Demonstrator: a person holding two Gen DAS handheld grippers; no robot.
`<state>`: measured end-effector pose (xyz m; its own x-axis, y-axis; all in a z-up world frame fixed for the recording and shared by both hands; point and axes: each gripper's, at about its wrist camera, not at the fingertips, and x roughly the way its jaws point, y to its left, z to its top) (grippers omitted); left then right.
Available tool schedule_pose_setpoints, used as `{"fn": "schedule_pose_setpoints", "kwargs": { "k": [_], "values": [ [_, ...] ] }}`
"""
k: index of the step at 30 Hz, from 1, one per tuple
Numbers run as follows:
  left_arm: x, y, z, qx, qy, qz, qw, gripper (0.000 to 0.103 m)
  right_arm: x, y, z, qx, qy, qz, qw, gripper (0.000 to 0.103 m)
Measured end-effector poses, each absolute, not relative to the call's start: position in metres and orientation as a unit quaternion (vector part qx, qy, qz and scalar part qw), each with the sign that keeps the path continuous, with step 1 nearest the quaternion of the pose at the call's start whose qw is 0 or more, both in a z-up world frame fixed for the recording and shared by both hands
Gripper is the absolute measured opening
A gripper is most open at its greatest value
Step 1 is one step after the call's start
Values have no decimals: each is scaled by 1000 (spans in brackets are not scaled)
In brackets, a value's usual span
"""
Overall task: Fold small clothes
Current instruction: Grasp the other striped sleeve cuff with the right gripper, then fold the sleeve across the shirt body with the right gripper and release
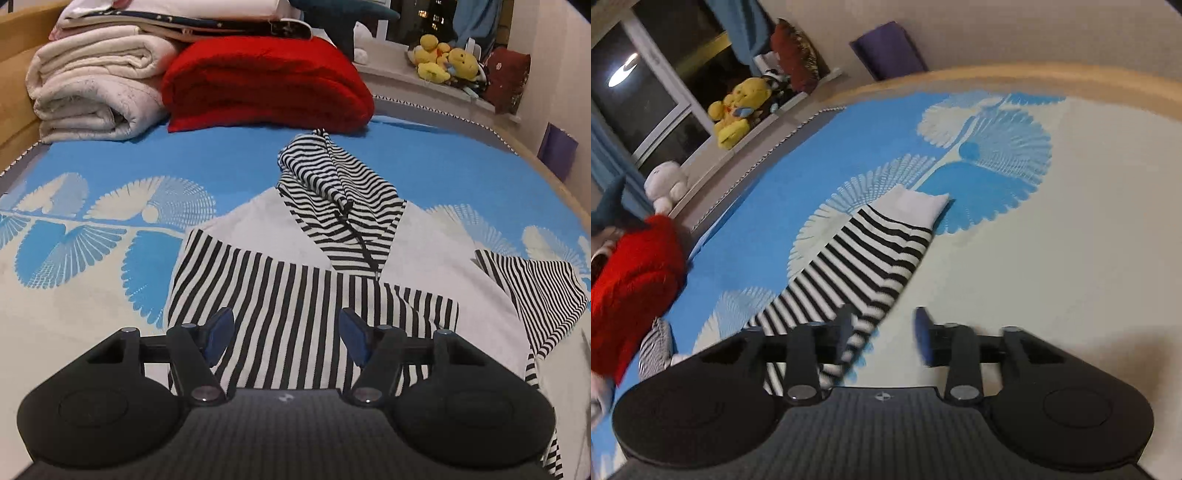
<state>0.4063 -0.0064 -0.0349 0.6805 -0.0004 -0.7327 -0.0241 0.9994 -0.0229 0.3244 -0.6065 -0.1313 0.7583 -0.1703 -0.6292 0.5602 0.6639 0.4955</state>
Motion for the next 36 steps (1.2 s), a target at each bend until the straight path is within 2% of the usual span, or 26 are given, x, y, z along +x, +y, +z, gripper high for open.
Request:
{"fn": "schedule_pose_setpoints", "kwargs": {
  "k": [6,10,11,12,13,14,17,21,25,28,30,32,34,36],
  "values": [
    [409,9,-40,1,398,5,917,68,378,-629,-169,375,274,-252,849,46],
    [412,28,-37,-4,396,16,918,68,402,-629,-183,336,267,-267,863,46],
    [411,32,-36,-8,395,18,918,68,405,-626,-184,321,264,-273,867,38],
    [411,36,-35,-10,394,18,919,68,409,-623,-186,306,263,-286,869,17],
    [411,38,-34,-10,394,19,919,68,412,-623,-187,303,262,-295,867,3],
    [412,40,-33,-9,394,19,919,68,412,-624,-188,313,258,-300,864,1],
    [414,51,-31,-13,396,27,918,68,412,-616,-173,307,228,-324,865,1],
    [416,71,-23,-37,390,47,919,68,427,-552,-108,193,177,-302,917,1],
    [416,94,-14,-63,382,67,919,68,428,-423,-38,93,119,-166,974,1],
    [417,111,-11,-81,383,81,917,68,408,-306,-17,20,103,3,994,1],
    [418,125,-11,-97,387,89,913,69,397,-243,-25,18,148,122,981,5],
    [419,138,-13,-116,394,96,907,69,397,-202,-50,46,254,226,939,10],
    [418,150,-15,-133,400,103,901,69,392,-176,-76,48,355,260,896,11],
    [418,159,-17,-152,408,103,894,69,375,-165,-87,22,406,253,878,14]
  ]
}}
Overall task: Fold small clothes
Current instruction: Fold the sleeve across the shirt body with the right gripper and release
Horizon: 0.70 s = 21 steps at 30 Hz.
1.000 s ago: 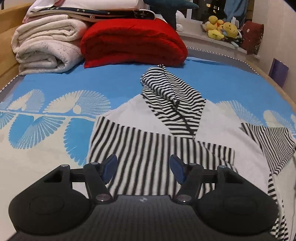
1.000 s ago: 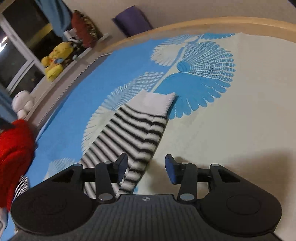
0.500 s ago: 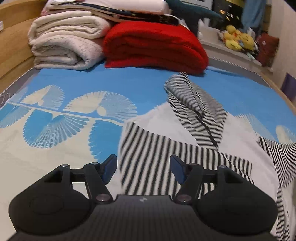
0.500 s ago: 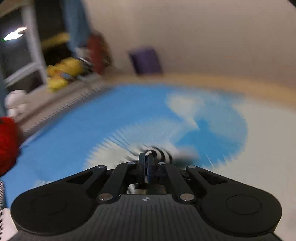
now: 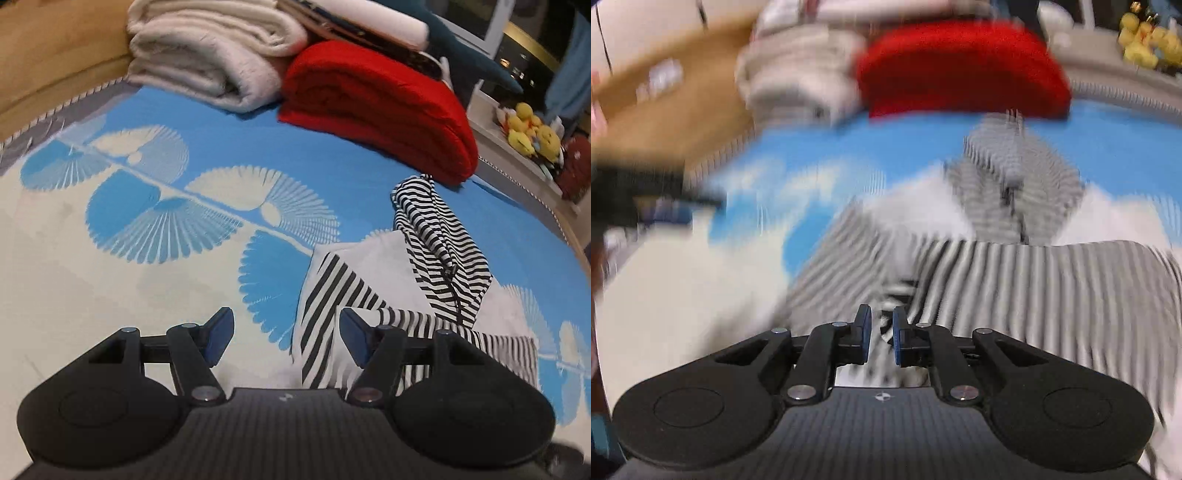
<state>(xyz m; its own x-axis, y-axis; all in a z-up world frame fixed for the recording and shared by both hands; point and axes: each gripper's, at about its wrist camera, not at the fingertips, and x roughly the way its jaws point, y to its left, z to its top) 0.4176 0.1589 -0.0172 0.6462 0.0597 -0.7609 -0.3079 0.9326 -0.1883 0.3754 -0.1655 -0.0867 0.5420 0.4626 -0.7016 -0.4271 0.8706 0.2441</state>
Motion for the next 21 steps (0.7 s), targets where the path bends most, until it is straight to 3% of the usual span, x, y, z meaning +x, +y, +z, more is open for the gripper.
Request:
{"fn": "schedule_pose_setpoints", "kwargs": {
  "k": [4,6,14,21],
  "values": [
    [418,163,-23,-183,419,81,886,69,350,-181,-64,-1,419,197,887,29],
    [422,158,-30,-193,422,63,883,69,342,-198,-58,-10,410,156,899,47],
    [446,127,-84,-212,480,19,851,69,349,-295,-102,100,435,-9,895,45],
    [466,108,-109,-175,509,27,843,81,370,-316,-146,38,499,-50,864,46]
  ]
}}
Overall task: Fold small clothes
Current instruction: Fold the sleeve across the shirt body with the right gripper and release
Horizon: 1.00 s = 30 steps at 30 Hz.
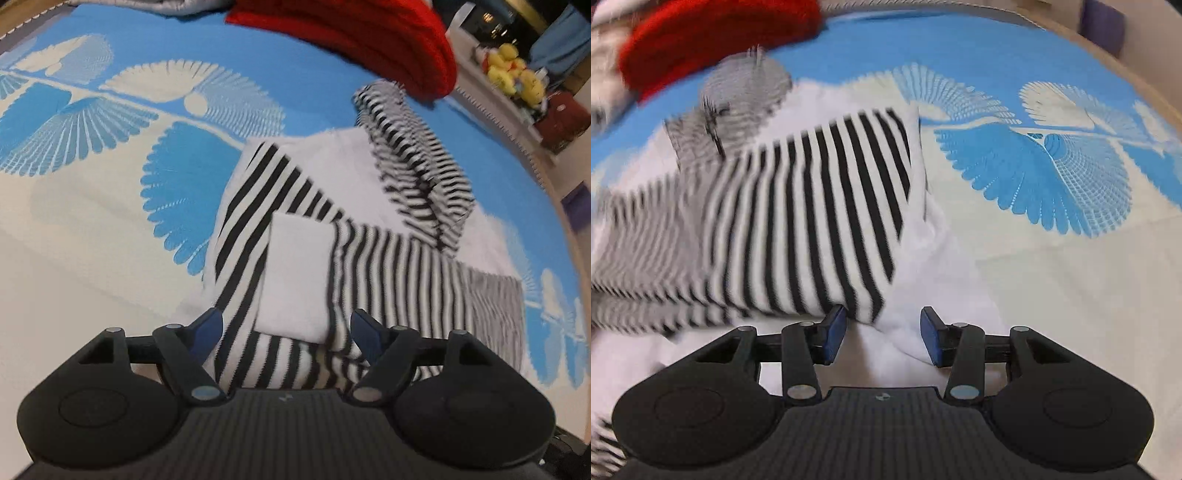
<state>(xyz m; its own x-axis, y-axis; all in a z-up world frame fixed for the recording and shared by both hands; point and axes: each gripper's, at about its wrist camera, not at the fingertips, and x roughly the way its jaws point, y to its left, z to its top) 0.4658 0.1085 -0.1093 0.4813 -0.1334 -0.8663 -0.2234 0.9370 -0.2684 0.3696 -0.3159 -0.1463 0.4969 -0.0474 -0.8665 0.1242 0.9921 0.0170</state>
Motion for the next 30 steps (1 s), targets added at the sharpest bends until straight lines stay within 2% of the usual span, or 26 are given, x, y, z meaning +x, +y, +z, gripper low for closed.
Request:
{"fn": "schedule_pose_setpoints", "kwargs": {
  "k": [4,5,6,8,12,16,19,20,21,22,23,24,27,29,30],
  "values": [
    [471,107,-121,-182,521,37,833,81,366,-304,-149,-36,496,-25,867,43],
    [472,104,-123,-175,522,38,834,81,366,-303,-148,-44,494,-24,868,26],
    [473,101,-125,-168,524,38,834,81,366,-305,-146,-48,492,-26,869,14],
    [473,92,-127,-148,527,35,836,81,366,-317,-142,-25,486,-32,873,10],
    [468,63,-124,-80,537,3,840,81,361,-341,-117,0,457,-82,886,9],
    [464,53,-109,-41,513,-10,857,81,359,-346,-129,8,524,-44,850,11],
    [466,61,-106,-63,506,0,860,81,354,-352,-99,52,492,-38,868,12],
    [468,64,-109,-69,509,2,858,81,351,-355,-84,77,460,-29,884,18],
    [469,65,-114,-71,515,5,854,81,349,-357,-75,98,427,-24,898,34],
    [470,66,-120,-72,523,9,849,80,350,-356,-71,109,406,-23,907,44],
    [471,65,-125,-72,530,13,845,78,354,-354,-73,114,398,-26,910,51],
    [471,64,-130,-70,535,13,842,75,360,-352,-80,115,403,-25,908,51],
    [467,54,-133,-29,531,-4,847,55,376,-352,-114,125,448,-52,884,51],
    [463,44,-127,10,521,-35,853,9,381,-356,-133,136,478,-75,865,51],
    [461,42,-121,30,510,-40,859,2,382,-359,-144,132,494,-94,854,50]
  ]
}}
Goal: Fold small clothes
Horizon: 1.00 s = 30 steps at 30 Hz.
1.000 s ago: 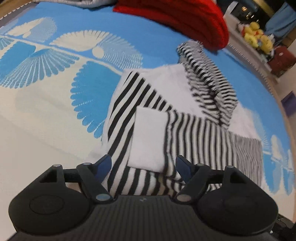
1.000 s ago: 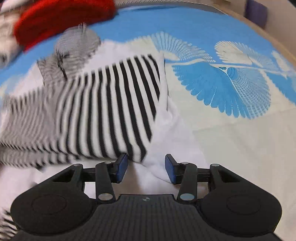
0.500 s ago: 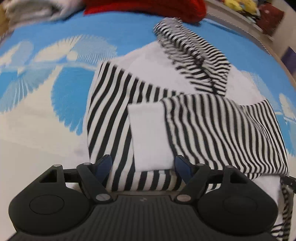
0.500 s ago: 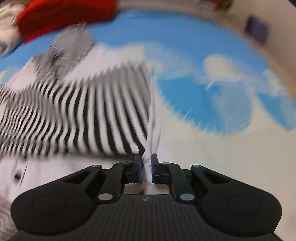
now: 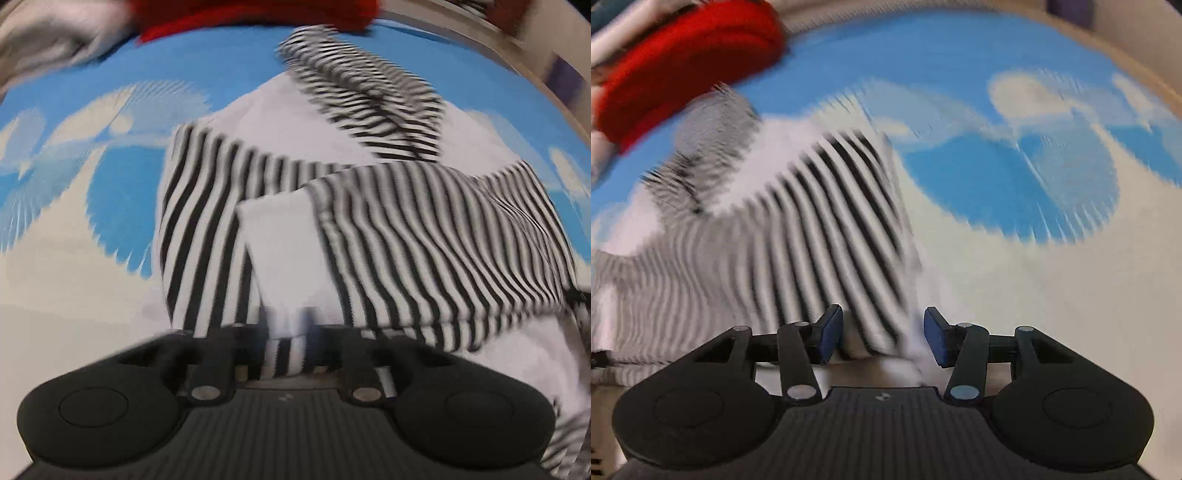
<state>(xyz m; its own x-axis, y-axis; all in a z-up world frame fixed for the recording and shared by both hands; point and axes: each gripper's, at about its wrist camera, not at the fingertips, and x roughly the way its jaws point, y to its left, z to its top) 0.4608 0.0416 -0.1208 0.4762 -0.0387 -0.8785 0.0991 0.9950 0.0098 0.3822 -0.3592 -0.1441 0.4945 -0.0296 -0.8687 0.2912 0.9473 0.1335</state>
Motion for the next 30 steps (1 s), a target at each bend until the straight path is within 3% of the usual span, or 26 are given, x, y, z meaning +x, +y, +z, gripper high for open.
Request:
{"fn": "schedule_pose_setpoints", "kwargs": {
  "k": [5,10,14,17,22,25,30],
  "values": [
    [452,60,-89,11,469,-31,883,1,382,-359,-137,138,484,-119,856,50],
    [458,75,-118,12,539,23,842,2,384,-358,-141,146,478,-123,857,50],
    [453,74,-97,-29,501,1,865,14,380,-363,-142,164,483,-143,848,50],
    [453,60,-97,-14,493,-12,870,20,379,-359,-126,157,444,-137,871,50],
    [455,55,-109,-4,512,-5,859,20,382,-359,-150,145,492,-137,848,50],
    [457,56,-109,-5,511,-3,859,20,382,-348,-148,99,487,-132,858,51],
    [458,55,-113,-17,509,-12,860,20,380,-341,-134,113,458,-115,874,51]
  ]
}}
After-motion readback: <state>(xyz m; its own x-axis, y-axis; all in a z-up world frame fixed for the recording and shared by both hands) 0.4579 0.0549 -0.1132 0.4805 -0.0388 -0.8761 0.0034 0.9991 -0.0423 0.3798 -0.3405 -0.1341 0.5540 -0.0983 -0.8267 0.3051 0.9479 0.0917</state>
